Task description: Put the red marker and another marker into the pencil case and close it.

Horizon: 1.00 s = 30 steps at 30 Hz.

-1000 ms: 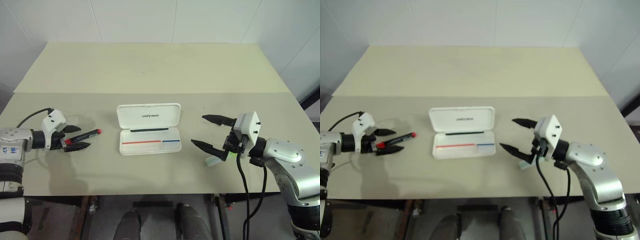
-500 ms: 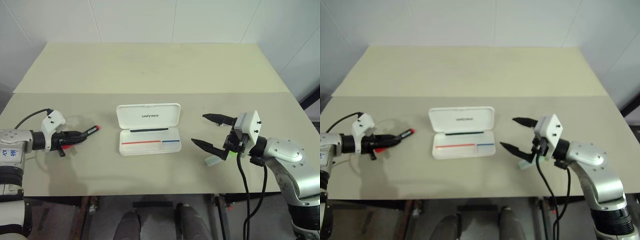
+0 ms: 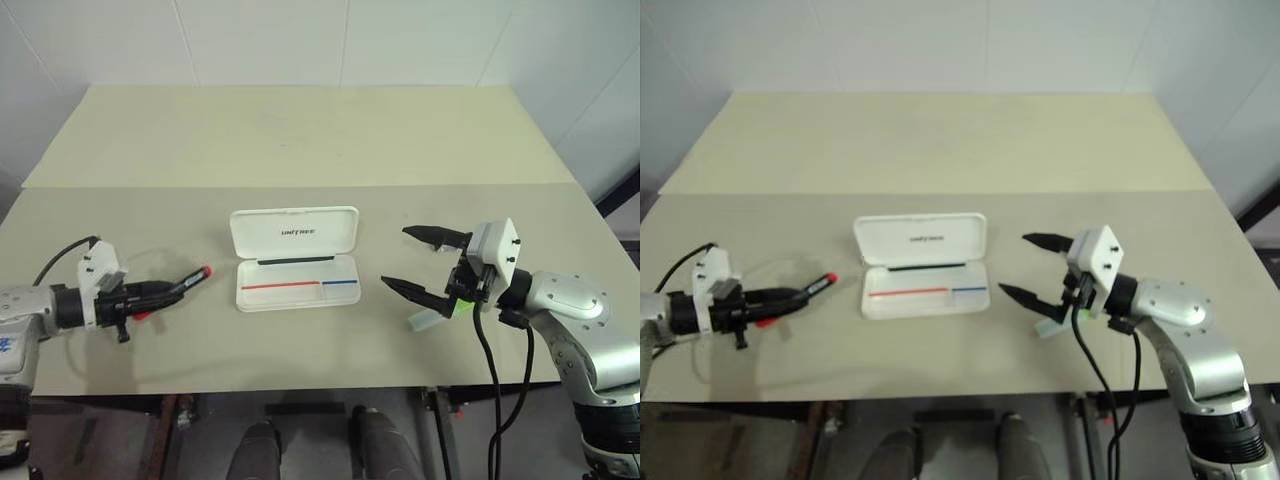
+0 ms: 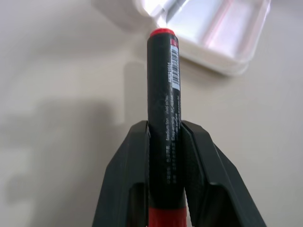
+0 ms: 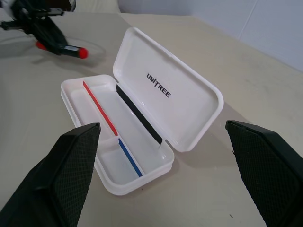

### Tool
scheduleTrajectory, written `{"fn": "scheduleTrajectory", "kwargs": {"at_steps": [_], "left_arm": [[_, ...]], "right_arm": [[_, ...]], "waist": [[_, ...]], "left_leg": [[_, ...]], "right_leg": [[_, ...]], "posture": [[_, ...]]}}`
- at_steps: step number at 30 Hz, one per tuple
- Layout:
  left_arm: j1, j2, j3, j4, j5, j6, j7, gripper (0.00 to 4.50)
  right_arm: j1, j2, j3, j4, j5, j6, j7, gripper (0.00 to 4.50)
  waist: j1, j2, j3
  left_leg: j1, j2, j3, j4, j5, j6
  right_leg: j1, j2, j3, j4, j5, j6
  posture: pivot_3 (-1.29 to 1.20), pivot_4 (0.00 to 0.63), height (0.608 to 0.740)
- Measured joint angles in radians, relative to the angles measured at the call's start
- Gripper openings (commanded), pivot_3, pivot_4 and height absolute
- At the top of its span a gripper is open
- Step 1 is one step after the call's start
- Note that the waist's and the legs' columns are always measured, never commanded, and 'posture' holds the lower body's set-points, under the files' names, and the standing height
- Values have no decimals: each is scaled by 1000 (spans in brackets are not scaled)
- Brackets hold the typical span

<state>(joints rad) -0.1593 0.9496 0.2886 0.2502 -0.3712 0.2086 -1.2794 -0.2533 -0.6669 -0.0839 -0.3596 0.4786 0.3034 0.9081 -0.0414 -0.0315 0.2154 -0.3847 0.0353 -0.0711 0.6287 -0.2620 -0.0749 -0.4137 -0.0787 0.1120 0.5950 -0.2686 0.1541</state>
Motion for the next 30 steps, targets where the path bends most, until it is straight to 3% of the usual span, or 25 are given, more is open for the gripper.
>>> {"fn": "scheduleTrajectory", "kwargs": {"at_steps": [6,11,13,24,30], "left_arm": [[29,-1,24,-182,-100,107,-9,503],[-39,-41,-23,-282,-130,156,25,503],[-76,-52,-63,-285,-129,159,27,503],[-282,-182,-306,-265,-15,98,50,503],[-370,-256,-376,-171,66,18,68,503]], "right_arm": [[-2,3,1,7,-5,-2,4,4500],[-1,12,3,7,-6,-3,4,4500],[3,12,3,6,-6,-3,3,4500],[77,8,-5,-60,-9,0,-28,4500],[126,-12,-19,-86,-9,1,-31,4500]], "waist": [[11,0,0],[10,0,0],[8,0,0],[13,0,0],[10,0,0]], "left_leg": [[-1,0,0,1,0,0],[0,0,0,1,0,0],[0,0,0,1,0,0],[-1,0,0,1,0,0],[-1,-1,0,2,0,0]], "right_leg": [[1,0,0,-2,-3,-6],[1,0,0,-1,-3,-6],[1,0,0,-1,1,1],[1,0,0,-2,2,4],[1,0,1,-2,3,5]], "posture": [[0,150,740],[0,150,740],[0,150,740],[0,150,740],[0,150,740]]}}
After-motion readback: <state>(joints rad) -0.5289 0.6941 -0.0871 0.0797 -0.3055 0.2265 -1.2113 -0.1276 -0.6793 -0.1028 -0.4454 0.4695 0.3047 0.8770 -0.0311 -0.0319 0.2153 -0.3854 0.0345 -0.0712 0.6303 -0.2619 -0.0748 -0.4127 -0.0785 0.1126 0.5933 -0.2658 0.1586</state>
